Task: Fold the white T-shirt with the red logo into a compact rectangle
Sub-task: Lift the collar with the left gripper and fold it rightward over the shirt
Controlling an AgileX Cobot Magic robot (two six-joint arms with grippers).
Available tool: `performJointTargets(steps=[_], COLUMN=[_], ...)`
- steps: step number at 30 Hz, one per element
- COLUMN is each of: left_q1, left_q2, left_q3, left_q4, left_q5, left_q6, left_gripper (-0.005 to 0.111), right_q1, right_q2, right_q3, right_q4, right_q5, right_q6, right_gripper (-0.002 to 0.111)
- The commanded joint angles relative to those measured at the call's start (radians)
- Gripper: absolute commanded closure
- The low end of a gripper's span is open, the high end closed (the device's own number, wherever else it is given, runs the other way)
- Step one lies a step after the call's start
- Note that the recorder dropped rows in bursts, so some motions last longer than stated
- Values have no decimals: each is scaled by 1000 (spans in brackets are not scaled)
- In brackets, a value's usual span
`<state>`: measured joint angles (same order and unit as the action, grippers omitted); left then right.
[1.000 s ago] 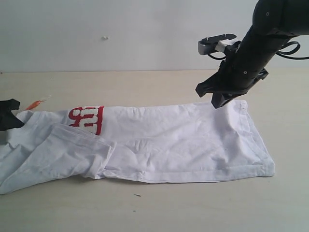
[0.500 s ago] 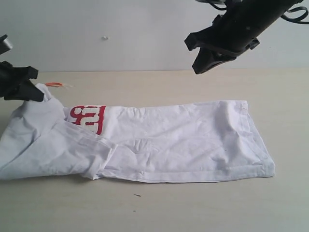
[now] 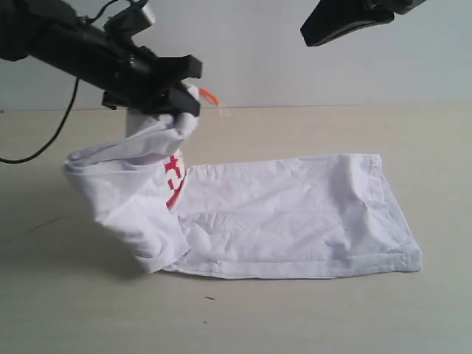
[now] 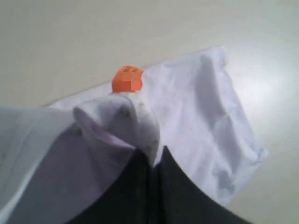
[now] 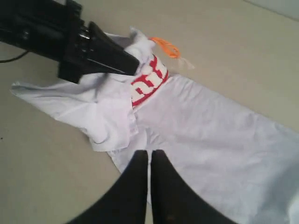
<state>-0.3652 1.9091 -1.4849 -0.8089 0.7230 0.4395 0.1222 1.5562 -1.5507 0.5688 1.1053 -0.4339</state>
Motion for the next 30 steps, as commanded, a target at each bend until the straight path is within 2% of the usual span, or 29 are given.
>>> performJointTargets(steps=[1, 2, 7, 10, 16, 21, 24, 26, 28, 30], left_q1=[-120, -169, -275, -334, -399, -407, -415, -422, -424, -424], left_q2=[5, 36, 193, 316, 476, 558, 589, 595, 595, 587], left_q3=[-52, -81, -205, -342, -577, -663, -695, -708, -716, -731], left_q4=[-18, -18, -21, -26, -38, -47, -32, -30, -27, -8], left_q5=[-142, -158, -199, -264, -245, -191, -170, -172, -170, -147], left_q6=[-94, -107, -130, -149, -155, -157, -151, -124, -109, -107], left_gripper=[107, 107, 107, 107, 107, 105, 90, 71, 47, 34], right_q1=[0, 0, 0, 0, 0, 0, 0, 0, 0, 0], right_q2=[-66, -95, -209, -299, -397, -409, -409, -406, -403, -403], right_q3=[-6, -6, -6, -6, -6, -6, -6, -6, -6, -6], right_q4=[7, 7, 9, 9, 9, 9, 9, 9, 7, 7], right_q5=[35, 42, 67, 72, 73, 77, 77, 76, 76, 76], right_q6=[-13, -13, -13, -13, -13, -11, -11, -11, -11, -11], right_gripper=[104, 104, 104, 104, 104, 104, 104, 104, 104, 104])
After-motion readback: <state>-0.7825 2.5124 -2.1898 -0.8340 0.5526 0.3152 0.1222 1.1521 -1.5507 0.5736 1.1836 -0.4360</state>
